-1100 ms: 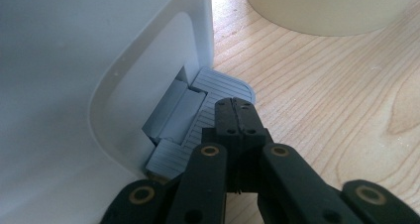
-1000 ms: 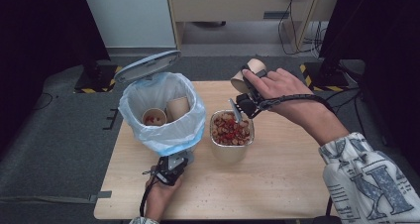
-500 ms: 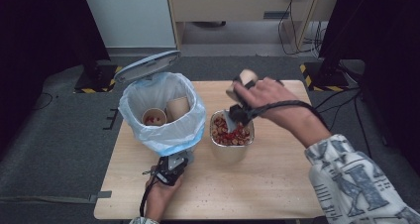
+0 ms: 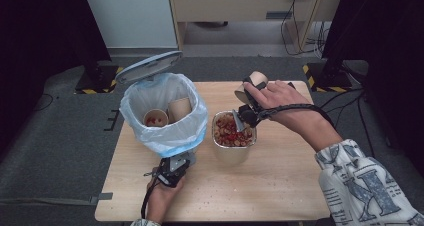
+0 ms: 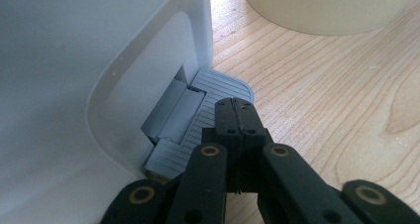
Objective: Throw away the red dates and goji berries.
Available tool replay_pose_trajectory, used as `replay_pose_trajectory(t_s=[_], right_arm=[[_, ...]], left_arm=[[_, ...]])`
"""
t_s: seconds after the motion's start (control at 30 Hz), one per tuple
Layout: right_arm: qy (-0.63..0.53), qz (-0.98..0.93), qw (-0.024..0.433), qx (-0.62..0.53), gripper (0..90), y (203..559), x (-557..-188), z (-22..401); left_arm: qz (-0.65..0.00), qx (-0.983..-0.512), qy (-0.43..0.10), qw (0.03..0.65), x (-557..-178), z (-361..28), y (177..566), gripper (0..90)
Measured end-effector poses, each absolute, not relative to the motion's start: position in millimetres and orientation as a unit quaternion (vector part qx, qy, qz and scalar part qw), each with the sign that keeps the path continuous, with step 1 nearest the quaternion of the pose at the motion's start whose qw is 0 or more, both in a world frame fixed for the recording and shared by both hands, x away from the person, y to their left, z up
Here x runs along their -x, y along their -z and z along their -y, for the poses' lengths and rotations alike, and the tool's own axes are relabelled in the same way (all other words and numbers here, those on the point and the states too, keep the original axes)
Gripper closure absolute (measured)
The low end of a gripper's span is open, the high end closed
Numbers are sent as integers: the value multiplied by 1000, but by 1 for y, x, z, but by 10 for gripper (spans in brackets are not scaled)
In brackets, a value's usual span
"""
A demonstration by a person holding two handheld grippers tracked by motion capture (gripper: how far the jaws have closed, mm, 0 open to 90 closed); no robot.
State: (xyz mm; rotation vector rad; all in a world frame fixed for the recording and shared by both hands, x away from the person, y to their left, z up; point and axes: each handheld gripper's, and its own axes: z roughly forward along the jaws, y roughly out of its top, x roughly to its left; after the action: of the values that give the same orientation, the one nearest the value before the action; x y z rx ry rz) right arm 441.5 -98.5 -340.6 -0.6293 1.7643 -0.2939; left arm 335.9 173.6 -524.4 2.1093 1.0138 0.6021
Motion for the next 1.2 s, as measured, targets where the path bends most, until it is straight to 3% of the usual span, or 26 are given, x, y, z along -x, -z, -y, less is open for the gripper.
replay_pose_trajectory(t_s=[0.7,1.2], right_arm=[[-44,-835,536,118,344,339,-457,124],[-202,-870,450,-11,345,336,-468,153]], left_arm=[[-396,-812,-230,362,-336,-173,525,899],[-396,-813,-229,360,-336,-173,525,899]])
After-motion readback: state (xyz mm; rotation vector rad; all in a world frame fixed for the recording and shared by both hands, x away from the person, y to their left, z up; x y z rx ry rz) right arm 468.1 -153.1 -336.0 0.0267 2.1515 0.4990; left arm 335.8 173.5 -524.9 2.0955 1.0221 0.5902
